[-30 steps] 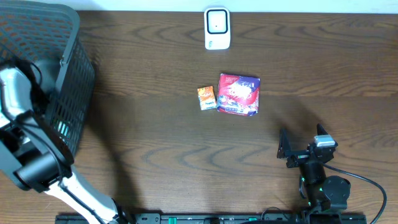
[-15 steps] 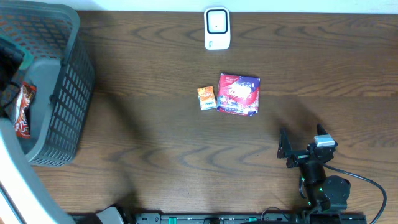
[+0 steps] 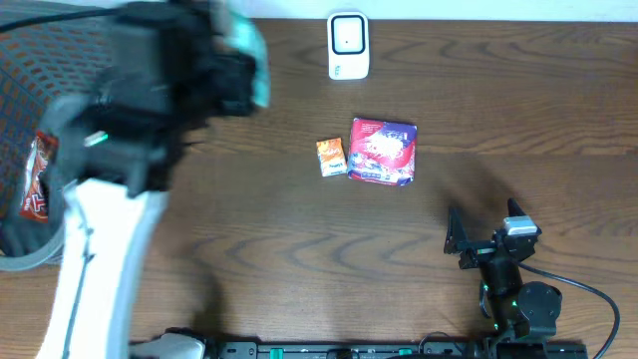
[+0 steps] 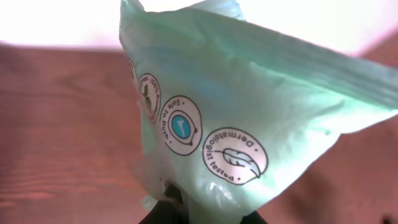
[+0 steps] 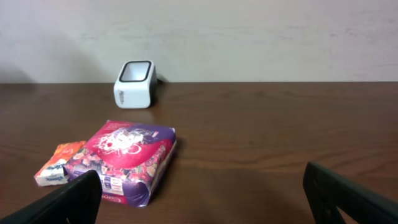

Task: Scan the item barcode
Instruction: 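Carry the green pouch under the scanner and release it on the table, then move the left gripper back into the basket toward the red wrapper, then grasp the red wrapper in the basket with the left gripper and lift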

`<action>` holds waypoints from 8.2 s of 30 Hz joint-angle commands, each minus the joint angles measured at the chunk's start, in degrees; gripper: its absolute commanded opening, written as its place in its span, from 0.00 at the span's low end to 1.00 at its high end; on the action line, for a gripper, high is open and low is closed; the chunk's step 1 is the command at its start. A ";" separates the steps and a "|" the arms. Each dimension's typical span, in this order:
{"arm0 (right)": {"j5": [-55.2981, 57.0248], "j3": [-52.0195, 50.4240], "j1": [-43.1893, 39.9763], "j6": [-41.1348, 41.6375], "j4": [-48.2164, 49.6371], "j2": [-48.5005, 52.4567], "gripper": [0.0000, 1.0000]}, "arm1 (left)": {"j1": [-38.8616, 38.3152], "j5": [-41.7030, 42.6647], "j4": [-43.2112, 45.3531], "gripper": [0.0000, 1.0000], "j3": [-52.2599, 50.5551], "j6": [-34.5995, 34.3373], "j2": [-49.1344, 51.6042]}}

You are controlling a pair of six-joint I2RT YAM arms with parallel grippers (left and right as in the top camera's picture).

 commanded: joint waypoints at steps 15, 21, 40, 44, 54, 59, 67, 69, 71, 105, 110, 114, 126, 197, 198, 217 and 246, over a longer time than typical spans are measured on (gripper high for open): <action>-0.15 -0.15 -0.20 -0.42 -0.09 -0.24 0.99 | -14.25 -16.90 -0.74 0.07 -0.83 -9.35 30.80; -0.15 -0.15 -0.20 -0.42 -0.09 -0.24 0.99 | -14.21 -18.29 0.76 0.11 -0.83 -9.73 37.79; -0.15 -0.15 -0.20 -0.42 -0.09 -0.24 0.99 | -6.88 -25.75 2.05 0.91 2.34 -9.46 28.15; -0.15 -0.15 -0.20 -0.42 -0.09 -0.24 0.99 | 1.03 -30.05 2.10 0.91 2.34 -9.49 22.01; -0.15 -0.15 -0.20 -0.42 -0.09 -0.24 0.99 | 26.53 -33.79 3.17 0.92 2.32 -9.49 14.14; -0.15 -0.15 -0.20 -0.42 -0.09 -0.24 0.99 | 36.33 -28.72 2.93 0.91 1.79 -9.49 14.97; -0.15 -0.15 -0.20 -0.42 -0.09 -0.24 0.99 | 42.84 -10.19 5.16 0.90 1.11 -9.49 15.96; -0.15 -0.15 -0.20 -0.42 -0.09 -0.24 0.99 | 43.15 -11.72 5.01 0.89 1.11 -9.49 15.98; -0.15 -0.15 -0.20 -0.42 -0.09 -0.24 0.99 | 43.17 -15.74 3.39 0.78 1.09 -9.49 16.02; -0.15 -0.15 -0.20 -0.42 -0.09 -0.24 0.99 | 43.28 8.09 -7.19 0.07 -1.90 4.83 16.39; -0.15 -0.15 -0.20 -0.42 -0.09 -0.24 0.99 | 43.28 12.55 -7.28 0.08 -1.90 8.74 16.39; -0.15 -0.15 -0.20 -0.42 -0.09 -0.24 0.99 | 43.28 12.59 -6.43 0.09 -1.90 8.85 16.39; -0.15 -0.15 -0.20 -0.42 -0.09 -0.24 0.99 | 43.28 7.78 2.38 0.83 -1.90 -1.92 16.41; -0.15 -0.15 -0.20 -0.42 -0.09 -0.24 0.99 | 48.39 -26.32 -1.01 0.78 -6.78 1.77 31.32; -0.15 -0.15 -0.20 -0.42 -0.09 -0.24 0.99 | 48.61 -26.27 -1.01 0.78 -6.78 1.57 32.06; -0.15 -0.15 -0.20 -0.42 -0.09 -0.24 0.99 | 49.55 -16.15 -2.89 0.38 -8.74 1.88 37.83; -0.15 -0.15 -0.20 -0.42 -0.09 -0.24 0.99 | 49.53 -12.26 -12.83 0.07 -7.34 1.86 36.35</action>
